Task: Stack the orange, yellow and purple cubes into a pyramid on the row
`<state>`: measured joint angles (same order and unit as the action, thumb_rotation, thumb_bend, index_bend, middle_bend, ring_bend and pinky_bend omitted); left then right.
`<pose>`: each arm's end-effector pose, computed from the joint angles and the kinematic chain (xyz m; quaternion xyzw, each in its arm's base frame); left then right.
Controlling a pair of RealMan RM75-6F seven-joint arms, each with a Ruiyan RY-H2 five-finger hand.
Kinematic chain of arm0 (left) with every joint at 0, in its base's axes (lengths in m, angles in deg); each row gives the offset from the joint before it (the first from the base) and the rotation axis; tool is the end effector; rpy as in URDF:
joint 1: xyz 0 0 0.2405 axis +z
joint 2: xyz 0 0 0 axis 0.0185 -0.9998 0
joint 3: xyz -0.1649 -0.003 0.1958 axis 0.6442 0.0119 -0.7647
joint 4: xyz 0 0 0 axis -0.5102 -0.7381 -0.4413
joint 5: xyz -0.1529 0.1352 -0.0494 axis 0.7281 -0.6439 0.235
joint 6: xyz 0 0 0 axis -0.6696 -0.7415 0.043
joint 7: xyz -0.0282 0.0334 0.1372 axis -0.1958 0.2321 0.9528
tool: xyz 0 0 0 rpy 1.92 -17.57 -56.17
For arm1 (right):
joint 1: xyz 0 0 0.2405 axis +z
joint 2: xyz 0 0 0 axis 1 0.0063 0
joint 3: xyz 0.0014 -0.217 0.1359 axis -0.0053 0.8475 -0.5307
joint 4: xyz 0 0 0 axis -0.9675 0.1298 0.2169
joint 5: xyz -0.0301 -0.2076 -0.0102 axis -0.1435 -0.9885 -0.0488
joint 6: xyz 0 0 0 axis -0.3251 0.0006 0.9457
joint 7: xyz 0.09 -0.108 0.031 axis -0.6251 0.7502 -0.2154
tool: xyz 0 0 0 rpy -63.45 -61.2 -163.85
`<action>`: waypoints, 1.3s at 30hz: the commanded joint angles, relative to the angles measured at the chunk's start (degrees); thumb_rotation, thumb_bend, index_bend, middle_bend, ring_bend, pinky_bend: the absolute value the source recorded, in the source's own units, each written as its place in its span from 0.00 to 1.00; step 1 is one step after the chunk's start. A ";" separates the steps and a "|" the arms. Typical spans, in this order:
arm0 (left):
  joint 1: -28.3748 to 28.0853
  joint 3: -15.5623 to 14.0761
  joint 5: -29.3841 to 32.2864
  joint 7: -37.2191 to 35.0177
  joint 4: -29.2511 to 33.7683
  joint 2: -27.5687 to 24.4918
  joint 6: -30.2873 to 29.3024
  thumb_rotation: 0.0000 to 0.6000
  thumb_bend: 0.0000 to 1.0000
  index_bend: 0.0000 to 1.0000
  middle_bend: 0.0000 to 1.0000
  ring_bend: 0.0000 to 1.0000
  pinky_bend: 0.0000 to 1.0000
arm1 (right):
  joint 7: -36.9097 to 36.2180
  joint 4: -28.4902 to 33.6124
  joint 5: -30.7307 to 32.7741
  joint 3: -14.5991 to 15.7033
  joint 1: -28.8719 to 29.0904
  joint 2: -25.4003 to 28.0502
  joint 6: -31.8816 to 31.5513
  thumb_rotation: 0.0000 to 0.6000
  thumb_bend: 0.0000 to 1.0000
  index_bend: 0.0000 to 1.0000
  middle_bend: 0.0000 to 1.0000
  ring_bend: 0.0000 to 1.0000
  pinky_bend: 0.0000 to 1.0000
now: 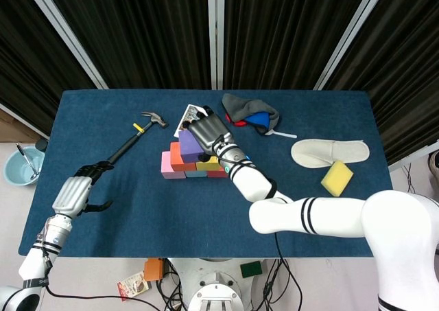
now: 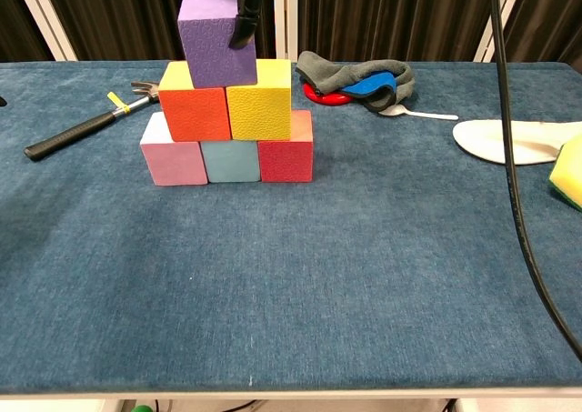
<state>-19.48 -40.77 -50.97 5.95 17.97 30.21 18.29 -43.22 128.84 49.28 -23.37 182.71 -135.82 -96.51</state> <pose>-0.2793 0.2435 0.0877 -0.6261 -0.4951 -0.4011 0.4494 0.0848 -0.3954 0.0110 0.8133 -0.3318 0.3123 0.3618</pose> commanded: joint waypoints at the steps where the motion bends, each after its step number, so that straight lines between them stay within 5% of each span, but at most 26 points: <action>1: -0.01 0.01 0.00 -0.15 -0.24 0.12 0.05 1.00 0.17 0.19 0.13 0.14 0.13 | 0.31 0.21 0.22 -0.13 -0.06 -0.03 -0.23 1.00 0.21 0.19 0.28 0.11 0.06; 11: -0.16 0.15 -0.14 -0.45 -0.55 0.27 0.06 1.00 0.17 0.19 0.13 0.14 0.13 | 0.98 0.70 0.67 -0.81 -0.43 -0.07 -0.84 1.00 0.02 0.13 0.20 0.11 0.06; 20: -0.13 0.47 0.16 -0.30 -0.75 -0.30 -0.20 1.00 0.17 0.19 0.13 0.14 0.13 | -1.01 7.71 -2.46 -2.88 -3.50 6.07 -4.65 1.00 0.00 0.11 0.18 0.09 0.06; 25: 0.93 1.25 1.81 2.56 -2.31 -0.94 -2.31 1.00 0.17 0.19 0.13 0.14 0.13 | -6.32 20.33 -13.81 -1.81 -13.75 15.79 -15.65 1.00 0.12 0.11 0.17 0.07 0.06; 30: 2.58 1.72 4.08 7.09 -3.92 -2.01 -4.73 1.00 0.17 0.19 0.13 0.14 0.13 | -10.50 26.87 -28.85 4.34 -26.44 22.10 -25.41 1.00 0.19 0.11 0.16 0.07 0.06; 39: 7.59 0.80 3.37 6.20 -4.19 -4.35 -11.26 1.00 0.17 0.19 0.13 0.14 0.13 | -23.16 21.74 -58.75 16.79 -50.10 23.54 -39.92 1.00 0.22 0.09 0.13 0.04 0.06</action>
<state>-13.25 -39.51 -46.78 12.53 13.87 26.29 8.89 -58.77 153.15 2.36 -13.12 143.40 -113.63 -128.55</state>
